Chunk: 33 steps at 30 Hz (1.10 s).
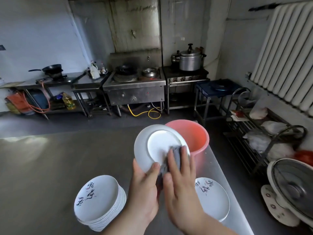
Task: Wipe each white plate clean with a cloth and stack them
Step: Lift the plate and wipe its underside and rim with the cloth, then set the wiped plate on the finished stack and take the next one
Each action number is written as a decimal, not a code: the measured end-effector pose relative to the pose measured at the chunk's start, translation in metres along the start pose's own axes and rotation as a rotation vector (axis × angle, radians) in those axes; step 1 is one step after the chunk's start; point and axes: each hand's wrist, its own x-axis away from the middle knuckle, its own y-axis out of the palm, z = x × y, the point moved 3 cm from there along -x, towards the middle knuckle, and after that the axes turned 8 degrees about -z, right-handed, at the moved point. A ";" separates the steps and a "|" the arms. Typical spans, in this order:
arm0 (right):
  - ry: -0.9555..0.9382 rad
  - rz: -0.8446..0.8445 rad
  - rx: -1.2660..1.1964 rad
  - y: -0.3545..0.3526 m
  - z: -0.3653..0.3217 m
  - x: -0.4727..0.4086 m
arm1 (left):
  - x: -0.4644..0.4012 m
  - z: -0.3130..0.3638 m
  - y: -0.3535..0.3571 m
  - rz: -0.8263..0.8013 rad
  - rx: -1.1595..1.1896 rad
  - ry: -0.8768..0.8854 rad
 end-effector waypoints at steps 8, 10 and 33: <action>0.433 -0.183 -0.147 -0.070 0.087 -0.028 | 0.001 -0.011 -0.011 -0.196 -0.005 -0.222; 0.495 -0.230 -0.114 -0.084 0.108 -0.019 | 0.000 -0.021 -0.017 -0.210 -0.031 -0.307; 1.113 -0.390 -0.620 -0.104 0.274 0.105 | -0.021 -0.193 0.006 -0.157 -0.347 -0.754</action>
